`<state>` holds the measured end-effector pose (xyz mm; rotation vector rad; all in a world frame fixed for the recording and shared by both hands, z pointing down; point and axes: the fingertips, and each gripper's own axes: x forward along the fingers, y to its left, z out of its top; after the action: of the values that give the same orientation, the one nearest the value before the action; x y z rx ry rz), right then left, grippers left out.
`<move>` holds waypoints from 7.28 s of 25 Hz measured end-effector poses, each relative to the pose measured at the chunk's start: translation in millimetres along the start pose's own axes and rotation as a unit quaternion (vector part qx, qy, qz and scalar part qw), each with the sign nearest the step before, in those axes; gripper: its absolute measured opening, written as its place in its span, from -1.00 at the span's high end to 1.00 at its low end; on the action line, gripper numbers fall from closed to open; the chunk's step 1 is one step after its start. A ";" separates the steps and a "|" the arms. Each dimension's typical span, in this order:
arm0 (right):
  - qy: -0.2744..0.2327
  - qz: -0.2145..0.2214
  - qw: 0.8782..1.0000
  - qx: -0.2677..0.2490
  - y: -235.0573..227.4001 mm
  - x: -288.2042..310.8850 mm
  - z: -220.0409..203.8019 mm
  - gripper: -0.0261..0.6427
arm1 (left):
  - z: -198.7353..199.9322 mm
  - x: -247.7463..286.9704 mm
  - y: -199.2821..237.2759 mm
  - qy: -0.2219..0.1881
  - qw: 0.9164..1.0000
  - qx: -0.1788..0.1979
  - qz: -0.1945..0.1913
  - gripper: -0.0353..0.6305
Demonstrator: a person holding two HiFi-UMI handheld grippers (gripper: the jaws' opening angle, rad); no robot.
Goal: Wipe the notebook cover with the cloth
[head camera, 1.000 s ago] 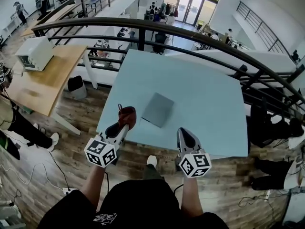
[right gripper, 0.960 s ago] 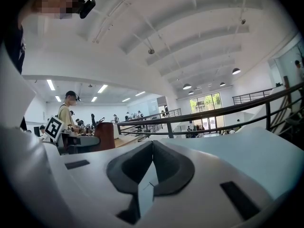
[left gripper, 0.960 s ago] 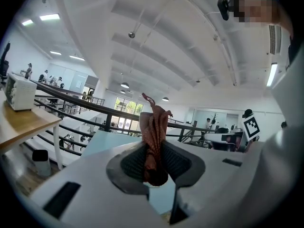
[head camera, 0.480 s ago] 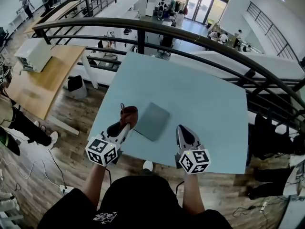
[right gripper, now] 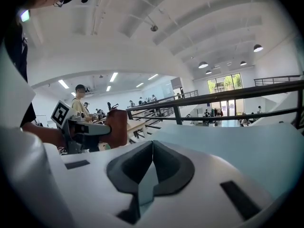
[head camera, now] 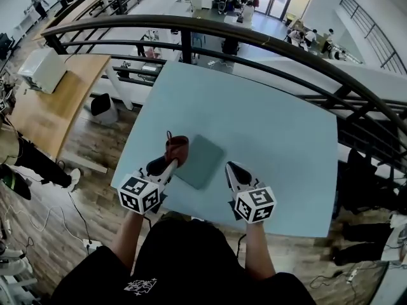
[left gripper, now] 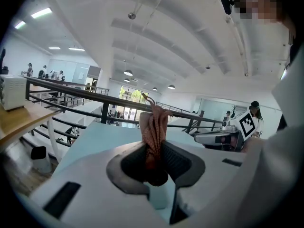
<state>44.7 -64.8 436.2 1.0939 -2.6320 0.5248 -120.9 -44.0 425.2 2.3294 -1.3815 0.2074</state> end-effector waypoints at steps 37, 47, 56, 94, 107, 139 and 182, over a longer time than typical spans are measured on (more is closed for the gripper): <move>0.111 -0.075 0.985 0.109 -80.2 78.7 -107.0 0.90 | -129.1 179.9 -6.3 0.327 0.924 -0.101 -0.169 0.63; 0.130 -0.079 0.977 0.150 -98.6 93.1 -134.0 0.90 | -158.8 216.1 -11.9 0.376 0.904 -0.116 -0.169 0.62; 0.139 -0.082 0.972 0.168 -108.5 91.7 -144.5 0.90 | -160.3 244.4 -17.8 0.379 0.898 -0.150 -0.165 0.62; 0.155 -0.055 0.973 0.163 -94.7 130.6 -137.9 0.90 | -144.5 249.6 70.4 0.384 0.899 -0.167 -0.130 0.62; 0.158 -0.050 0.974 0.153 -73.5 142.5 -139.2 0.90 | -133.5 230.7 118.5 0.363 0.911 -0.167 -0.100 0.62; 0.119 -0.071 0.979 0.148 -61.3 63.1 -127.2 0.90 | -137.3 193.1 12.5 0.355 0.914 -0.142 -0.135 0.62; 0.133 -0.076 0.975 0.158 -44.2 81.6 -138.9 0.90 | -159.4 190.4 65.5 0.380 0.909 -0.136 -0.107 0.62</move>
<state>31.9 -87.7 601.2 1.2051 -2.2630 1.0065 -69.9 -155.7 650.6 1.8311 -0.7045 0.7146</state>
